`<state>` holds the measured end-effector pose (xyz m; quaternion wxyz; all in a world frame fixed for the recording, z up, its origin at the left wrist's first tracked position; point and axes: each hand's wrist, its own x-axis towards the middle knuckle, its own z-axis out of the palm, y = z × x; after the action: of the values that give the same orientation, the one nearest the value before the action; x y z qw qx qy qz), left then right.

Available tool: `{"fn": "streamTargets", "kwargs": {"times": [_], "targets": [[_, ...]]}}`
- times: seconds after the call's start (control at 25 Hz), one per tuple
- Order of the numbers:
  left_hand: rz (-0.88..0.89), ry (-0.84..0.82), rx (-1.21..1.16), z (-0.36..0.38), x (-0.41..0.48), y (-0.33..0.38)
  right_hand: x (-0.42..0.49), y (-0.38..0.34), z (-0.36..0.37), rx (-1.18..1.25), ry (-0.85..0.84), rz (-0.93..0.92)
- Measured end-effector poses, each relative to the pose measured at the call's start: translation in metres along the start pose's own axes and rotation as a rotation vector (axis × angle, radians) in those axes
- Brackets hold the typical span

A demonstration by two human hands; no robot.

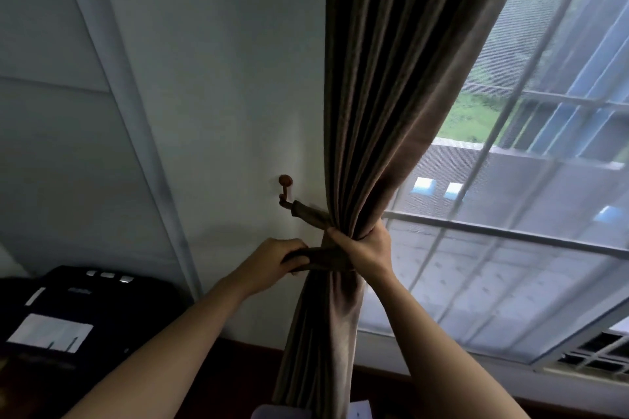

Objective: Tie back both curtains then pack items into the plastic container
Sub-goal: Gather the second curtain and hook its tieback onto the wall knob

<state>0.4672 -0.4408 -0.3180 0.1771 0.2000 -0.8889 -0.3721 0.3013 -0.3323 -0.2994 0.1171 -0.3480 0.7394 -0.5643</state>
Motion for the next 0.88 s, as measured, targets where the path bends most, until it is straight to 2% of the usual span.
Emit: {"fn": "streamTargets", "kwargs": {"times": [0.2, 0.28, 0.4, 0.52, 0.6, 0.72, 0.8, 0.88], "targets": [[-0.071, 0.118, -0.035, -0.054, 0.027, -0.026, 0.006, -0.004, 0.014, -0.109, 0.126, 0.019], [-0.136, 0.118, -0.149, -0.066, 0.039, -0.032, 0.007, -0.010, 0.024, -0.098, 0.173, 0.027], [-0.286, 0.201, -0.559, -0.063, 0.053, -0.040, 0.007, -0.019, 0.037, -0.050, 0.236, 0.076], [-0.409, 0.432, -0.971, -0.043, 0.072, -0.041, 0.005, -0.021, 0.047, -0.131, 0.317, 0.095], [-0.410, 0.543, -0.941, -0.027, 0.083, -0.043, 0.005, -0.024, 0.054, -0.219, 0.380, 0.130], [-0.329, 0.626, -0.683, -0.014, 0.088, -0.049, 0.004, -0.028, 0.064, -0.290, 0.456, 0.170], [-0.292, 0.631, -0.593, -0.012, 0.090, -0.056, 0.003, -0.031, 0.066, -0.299, 0.474, 0.166], [-0.251, 0.567, -0.506, -0.012, 0.090, -0.061, 0.003, -0.030, 0.069, -0.303, 0.491, 0.168]]}}
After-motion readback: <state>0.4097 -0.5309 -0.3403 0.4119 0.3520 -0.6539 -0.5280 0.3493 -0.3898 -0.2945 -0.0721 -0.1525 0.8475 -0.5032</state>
